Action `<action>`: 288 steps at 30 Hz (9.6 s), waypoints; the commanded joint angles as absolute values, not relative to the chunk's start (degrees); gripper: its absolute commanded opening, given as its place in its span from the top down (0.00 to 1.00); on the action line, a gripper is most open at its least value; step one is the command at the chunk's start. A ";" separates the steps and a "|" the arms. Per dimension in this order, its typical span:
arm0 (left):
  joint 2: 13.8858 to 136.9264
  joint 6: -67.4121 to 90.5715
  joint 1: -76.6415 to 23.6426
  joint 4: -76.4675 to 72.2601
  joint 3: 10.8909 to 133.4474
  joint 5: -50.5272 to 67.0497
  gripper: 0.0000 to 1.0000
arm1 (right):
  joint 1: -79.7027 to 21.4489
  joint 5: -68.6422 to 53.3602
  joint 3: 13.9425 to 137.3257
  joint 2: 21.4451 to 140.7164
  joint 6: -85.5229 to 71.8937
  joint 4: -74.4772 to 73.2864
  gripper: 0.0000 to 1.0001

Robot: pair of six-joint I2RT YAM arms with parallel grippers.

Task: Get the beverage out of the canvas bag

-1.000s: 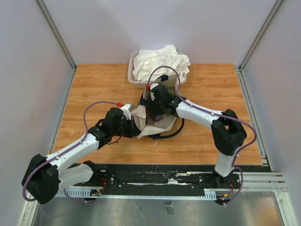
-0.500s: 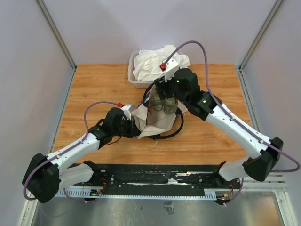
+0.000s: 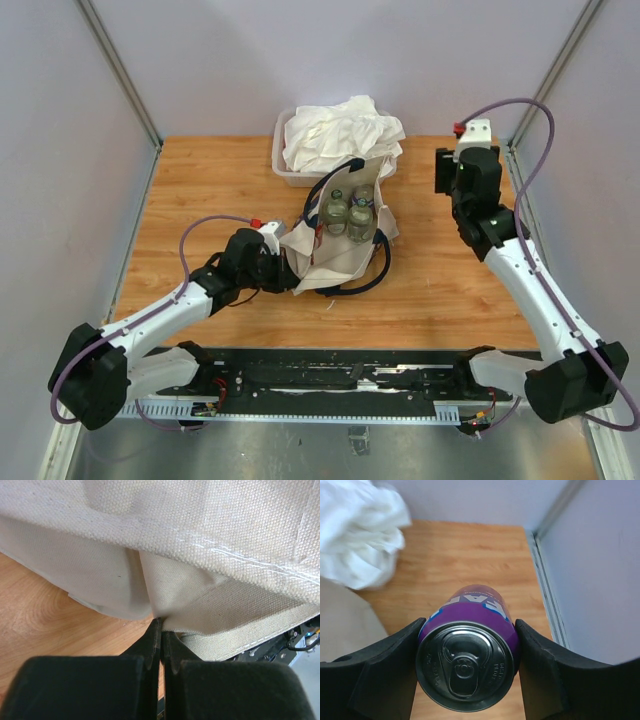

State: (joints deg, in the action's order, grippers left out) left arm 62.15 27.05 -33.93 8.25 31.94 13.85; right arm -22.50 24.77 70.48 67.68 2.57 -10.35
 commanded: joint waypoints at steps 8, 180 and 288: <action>63.59 25.53 -34.20 13.87 32.21 12.93 0.93 | -10.14 21.20 47.44 68.20 -9.86 7.61 0.99; 67.94 20.83 -34.19 15.73 35.62 11.70 0.59 | -26.29 28.66 51.63 53.62 -15.66 -15.00 0.99; 66.29 19.46 -34.19 15.93 36.96 7.56 0.58 | -28.24 20.64 81.79 108.82 -17.84 -9.46 0.13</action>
State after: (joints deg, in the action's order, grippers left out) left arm 64.84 19.99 -34.00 13.76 37.58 9.52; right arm -31.44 20.34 80.90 106.21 -17.04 -10.20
